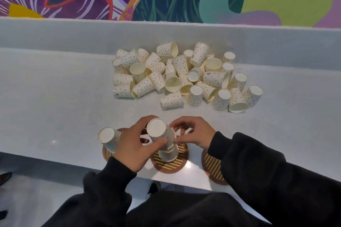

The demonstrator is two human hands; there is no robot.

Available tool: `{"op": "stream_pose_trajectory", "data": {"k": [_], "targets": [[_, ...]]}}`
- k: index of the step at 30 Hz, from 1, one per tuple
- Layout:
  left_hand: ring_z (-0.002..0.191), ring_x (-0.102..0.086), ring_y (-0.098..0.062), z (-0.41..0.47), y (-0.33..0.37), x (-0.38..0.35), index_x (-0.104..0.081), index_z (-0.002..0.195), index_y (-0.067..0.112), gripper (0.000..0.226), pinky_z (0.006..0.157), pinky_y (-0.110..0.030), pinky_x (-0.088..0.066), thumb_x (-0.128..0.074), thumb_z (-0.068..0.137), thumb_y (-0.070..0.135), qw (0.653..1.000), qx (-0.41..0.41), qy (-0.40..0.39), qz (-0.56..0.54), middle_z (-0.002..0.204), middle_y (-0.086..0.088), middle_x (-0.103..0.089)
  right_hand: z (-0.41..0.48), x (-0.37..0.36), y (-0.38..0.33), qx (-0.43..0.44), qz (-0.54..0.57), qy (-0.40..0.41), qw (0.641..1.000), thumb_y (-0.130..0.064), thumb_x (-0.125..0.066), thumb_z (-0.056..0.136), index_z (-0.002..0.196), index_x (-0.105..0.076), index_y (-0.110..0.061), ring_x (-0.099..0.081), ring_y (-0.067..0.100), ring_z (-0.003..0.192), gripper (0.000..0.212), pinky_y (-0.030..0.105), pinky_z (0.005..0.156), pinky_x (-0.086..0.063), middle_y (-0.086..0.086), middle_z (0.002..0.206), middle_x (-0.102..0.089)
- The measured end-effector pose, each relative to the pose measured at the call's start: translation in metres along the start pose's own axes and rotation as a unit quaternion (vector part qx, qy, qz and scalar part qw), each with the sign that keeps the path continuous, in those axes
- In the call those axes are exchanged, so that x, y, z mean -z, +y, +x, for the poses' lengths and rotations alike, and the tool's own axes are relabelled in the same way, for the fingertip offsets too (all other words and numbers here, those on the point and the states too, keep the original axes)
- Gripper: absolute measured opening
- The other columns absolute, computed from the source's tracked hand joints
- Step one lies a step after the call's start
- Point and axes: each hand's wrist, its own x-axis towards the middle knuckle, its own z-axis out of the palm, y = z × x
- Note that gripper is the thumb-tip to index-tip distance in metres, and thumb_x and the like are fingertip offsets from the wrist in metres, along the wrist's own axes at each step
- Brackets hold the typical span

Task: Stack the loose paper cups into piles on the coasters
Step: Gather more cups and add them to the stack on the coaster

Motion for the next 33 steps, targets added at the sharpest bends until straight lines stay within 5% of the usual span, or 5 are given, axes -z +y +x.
{"op": "stream_pose_trajectory", "data": {"k": [11,15,19,33], "targets": [[0.111,-0.056,0.009,-0.006,-0.026,-0.027,-0.047,0.120,0.058,0.050,0.083,-0.012,-0.049,-0.079,0.081,0.053,0.994,-0.024,-0.062,0.087,0.119,0.031,-0.061,-0.013,-0.017,0.030,-0.030,-0.124,-0.007,0.992,-0.024,-0.088,0.078,0.127,-0.065,-0.030,-0.062,0.007,0.103,0.054,0.017,0.082,-0.048,-0.011,0.115,-0.069],[0.115,-0.056,0.005,-0.011,-0.047,-0.042,-0.048,0.130,0.050,0.058,0.096,-0.029,-0.053,-0.072,0.079,0.063,0.990,-0.010,-0.089,0.109,0.126,0.027,-0.061,-0.014,-0.031,0.040,-0.020,-0.150,-0.016,0.988,-0.036,-0.087,0.078,0.131,-0.061,-0.033,-0.059,0.009,0.115,0.059,0.032,0.102,-0.049,-0.012,0.125,-0.067],[0.114,-0.057,0.007,-0.014,-0.064,-0.051,-0.050,0.134,0.048,0.068,0.096,-0.037,-0.057,-0.082,0.074,0.053,0.993,0.022,-0.080,0.080,0.123,0.031,-0.061,-0.013,-0.040,0.053,-0.024,-0.159,-0.009,0.987,-0.041,-0.088,0.075,0.134,-0.057,-0.038,-0.058,0.011,0.118,0.066,0.035,0.106,-0.048,-0.010,0.129,-0.063],[0.112,-0.056,0.006,-0.009,-0.079,-0.056,-0.048,0.133,0.050,0.073,0.098,-0.026,-0.050,-0.087,0.072,0.041,0.989,0.060,-0.110,0.079,0.122,0.031,-0.061,-0.011,-0.042,0.069,-0.069,-0.188,-0.005,0.980,-0.042,-0.088,0.076,0.135,-0.057,-0.036,-0.060,0.008,0.118,0.067,0.027,0.103,-0.047,-0.014,0.132,-0.065]]}}
